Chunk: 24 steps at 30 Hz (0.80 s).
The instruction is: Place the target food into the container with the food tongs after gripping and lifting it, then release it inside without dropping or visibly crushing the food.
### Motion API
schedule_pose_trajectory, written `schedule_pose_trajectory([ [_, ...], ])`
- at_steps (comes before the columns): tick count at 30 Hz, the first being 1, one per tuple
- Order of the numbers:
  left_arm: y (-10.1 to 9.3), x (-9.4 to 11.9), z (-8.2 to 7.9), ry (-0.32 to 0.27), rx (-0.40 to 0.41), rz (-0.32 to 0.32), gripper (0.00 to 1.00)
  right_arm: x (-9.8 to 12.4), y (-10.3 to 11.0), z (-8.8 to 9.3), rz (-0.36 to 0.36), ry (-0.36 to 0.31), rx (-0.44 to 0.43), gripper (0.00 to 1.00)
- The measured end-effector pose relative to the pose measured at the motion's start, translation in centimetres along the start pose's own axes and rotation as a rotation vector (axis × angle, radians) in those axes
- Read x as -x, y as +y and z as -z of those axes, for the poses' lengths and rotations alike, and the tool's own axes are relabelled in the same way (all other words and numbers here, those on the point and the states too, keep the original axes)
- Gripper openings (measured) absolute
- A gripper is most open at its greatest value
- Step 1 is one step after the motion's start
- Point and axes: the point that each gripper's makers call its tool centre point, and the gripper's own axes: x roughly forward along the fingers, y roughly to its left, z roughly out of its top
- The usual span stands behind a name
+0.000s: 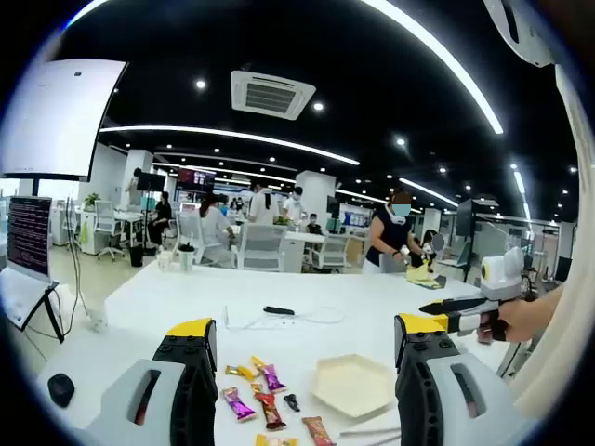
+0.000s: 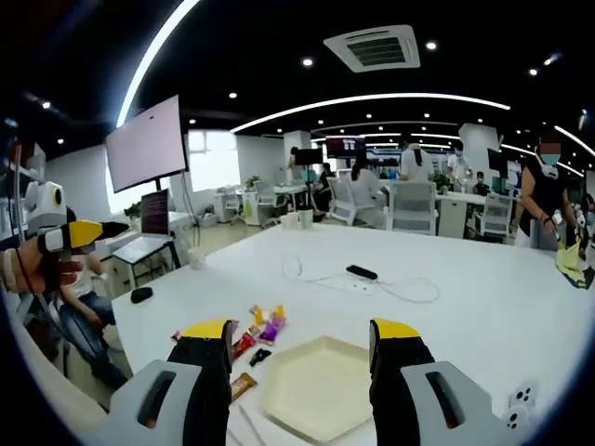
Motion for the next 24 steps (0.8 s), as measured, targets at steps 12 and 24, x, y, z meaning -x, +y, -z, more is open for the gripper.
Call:
schedule_pose_trajectory([
  [12, 2.0, 2.8, 0.4, -0.004, 0.016, -0.097, 0.78, -2.2, 2.7, -0.4, -0.086, 0.006, 0.027, 0.6],
  [24, 2.5, 3.1, 0.5, 0.001, 0.018, -0.118, 0.78, -2.7, 3.0, -0.1, -0.105, 0.011, 0.027, 0.6],
])
